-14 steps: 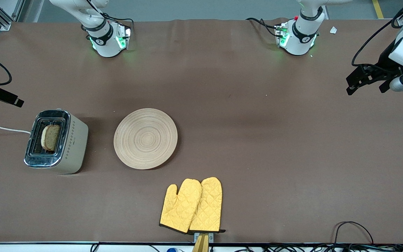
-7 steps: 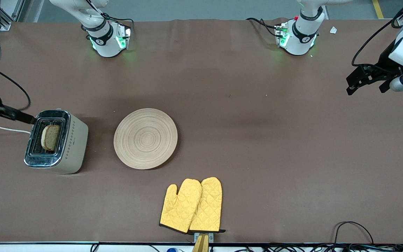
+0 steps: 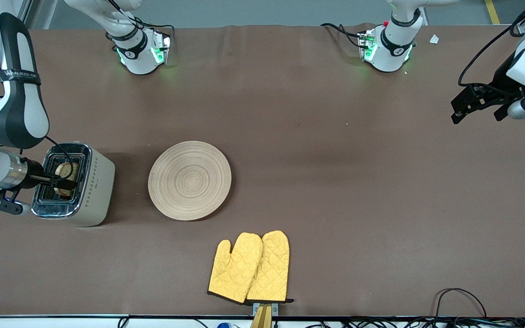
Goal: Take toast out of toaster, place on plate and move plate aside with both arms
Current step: 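Lower the right gripper onto the toast slice in the toaster and grasp it, then lift the toast out of the toaster slot with the right gripper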
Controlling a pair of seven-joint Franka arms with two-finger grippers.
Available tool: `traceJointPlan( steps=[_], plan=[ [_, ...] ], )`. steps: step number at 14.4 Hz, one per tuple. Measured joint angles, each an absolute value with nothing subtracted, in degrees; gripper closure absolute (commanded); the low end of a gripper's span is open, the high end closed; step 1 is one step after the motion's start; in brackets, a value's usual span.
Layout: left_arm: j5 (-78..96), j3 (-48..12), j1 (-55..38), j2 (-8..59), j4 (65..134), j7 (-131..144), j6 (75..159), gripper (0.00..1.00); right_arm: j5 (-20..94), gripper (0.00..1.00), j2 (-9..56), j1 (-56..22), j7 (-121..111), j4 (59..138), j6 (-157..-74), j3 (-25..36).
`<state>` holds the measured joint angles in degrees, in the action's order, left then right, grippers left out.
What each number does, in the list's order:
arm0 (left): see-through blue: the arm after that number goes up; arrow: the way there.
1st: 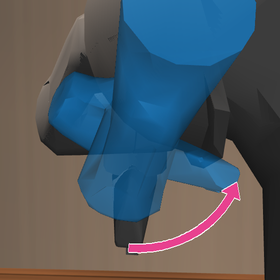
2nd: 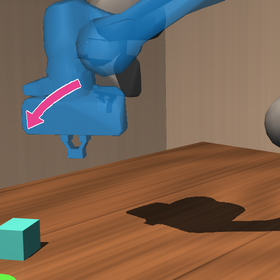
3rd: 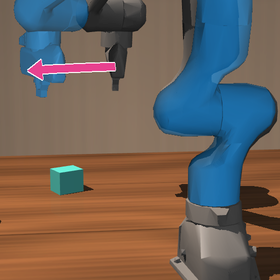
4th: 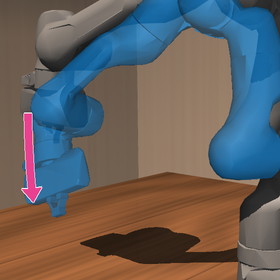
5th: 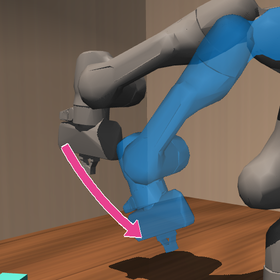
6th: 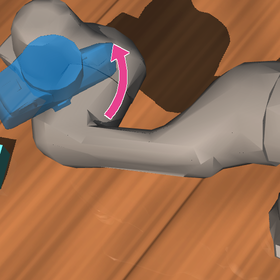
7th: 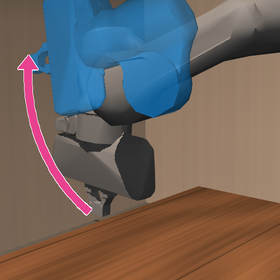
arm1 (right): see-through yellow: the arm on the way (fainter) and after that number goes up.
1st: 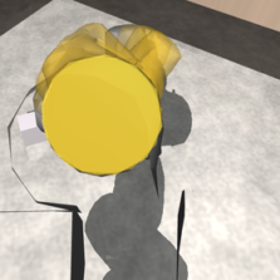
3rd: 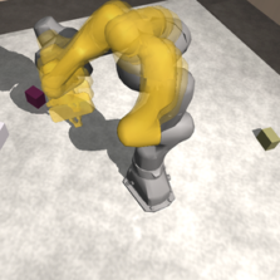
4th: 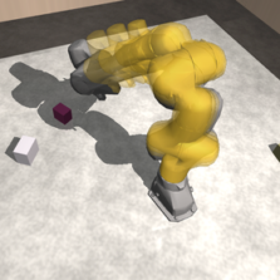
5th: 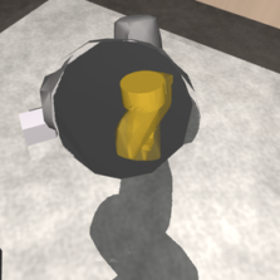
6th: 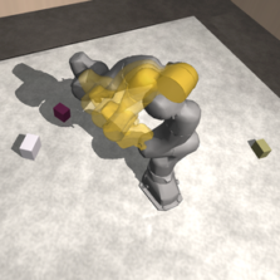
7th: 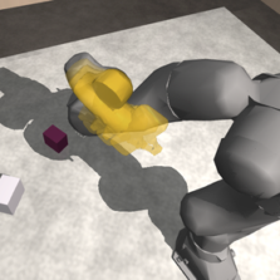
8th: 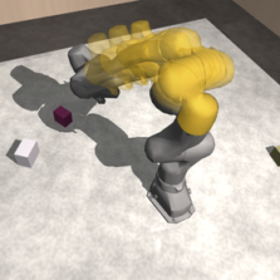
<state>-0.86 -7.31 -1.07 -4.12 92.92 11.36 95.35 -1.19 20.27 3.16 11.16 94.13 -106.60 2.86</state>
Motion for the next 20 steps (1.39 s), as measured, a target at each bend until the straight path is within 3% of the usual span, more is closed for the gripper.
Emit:
traceJointPlan(
  steps=[2,9,10,13,20],
  plan=[
    [-0.9,-7.3,-1.1,-4.1,92.9,11.4,95.3,0.00,-1.3,0.18,20.3,3.5,9.1,94.1,-106.6,2.9],
    [-0.9,-7.3,-1.1,-4.1,92.9,11.4,95.3,0.00,-1.3,0.41,21.3,5.3,5.1,94.9,-106.5,2.9],
    [-0.9,-7.3,-1.1,-4.1,92.9,11.4,95.3,0.00,-1.3,0.50,21.5,5.3,5.0,95.2,-106.5,2.9],
    [-0.9,-7.3,-1.1,-4.1,92.9,11.4,95.3,0.00,-1.3,0.97,21.6,5.3,5.0,95.8,-106.5,2.9],
    [-0.9,-7.3,-1.1,-4.1,92.9,11.4,95.3,0.00,-1.3,1.00,21.6,5.1,2.5,94.0,-107.2,2.8]
  ],
)
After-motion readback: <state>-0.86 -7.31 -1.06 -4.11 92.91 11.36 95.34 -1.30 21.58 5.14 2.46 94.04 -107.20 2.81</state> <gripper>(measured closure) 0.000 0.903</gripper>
